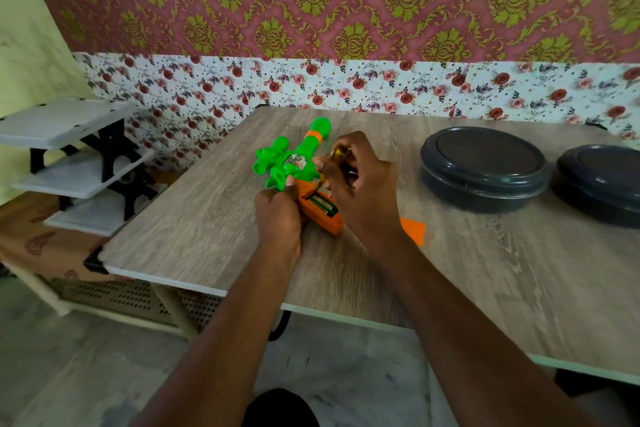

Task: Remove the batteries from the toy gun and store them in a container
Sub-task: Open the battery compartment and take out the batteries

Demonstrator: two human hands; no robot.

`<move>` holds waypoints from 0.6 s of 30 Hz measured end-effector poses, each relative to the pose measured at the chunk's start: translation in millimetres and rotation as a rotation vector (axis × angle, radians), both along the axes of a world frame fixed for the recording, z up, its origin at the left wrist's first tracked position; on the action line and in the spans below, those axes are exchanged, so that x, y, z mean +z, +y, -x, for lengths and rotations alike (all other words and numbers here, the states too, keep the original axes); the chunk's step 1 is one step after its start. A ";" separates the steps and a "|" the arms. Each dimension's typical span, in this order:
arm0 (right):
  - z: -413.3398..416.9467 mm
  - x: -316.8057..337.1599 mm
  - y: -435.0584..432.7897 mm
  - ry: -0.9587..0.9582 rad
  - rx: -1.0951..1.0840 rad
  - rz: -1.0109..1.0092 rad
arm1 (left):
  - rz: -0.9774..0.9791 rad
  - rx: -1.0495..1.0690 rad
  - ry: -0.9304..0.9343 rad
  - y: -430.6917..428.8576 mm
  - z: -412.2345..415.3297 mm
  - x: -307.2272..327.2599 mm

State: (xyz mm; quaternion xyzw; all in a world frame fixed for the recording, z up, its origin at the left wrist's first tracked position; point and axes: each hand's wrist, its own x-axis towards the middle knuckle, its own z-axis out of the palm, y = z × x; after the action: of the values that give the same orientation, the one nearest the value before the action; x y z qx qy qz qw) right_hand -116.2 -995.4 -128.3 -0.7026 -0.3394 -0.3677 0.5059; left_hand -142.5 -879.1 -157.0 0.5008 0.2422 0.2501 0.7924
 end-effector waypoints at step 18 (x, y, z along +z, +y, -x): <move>-1.4 2.8 2.4 -0.067 -0.005 0.052 | -0.028 -0.034 -0.017 -0.2 3.7 1.4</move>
State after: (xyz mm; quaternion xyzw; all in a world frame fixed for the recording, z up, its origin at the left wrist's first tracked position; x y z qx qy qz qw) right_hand -114.8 -993.0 -125.6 -0.7036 -0.3641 -0.3834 0.4748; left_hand -146.2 -879.2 -155.7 0.5136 0.2237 0.2441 0.7916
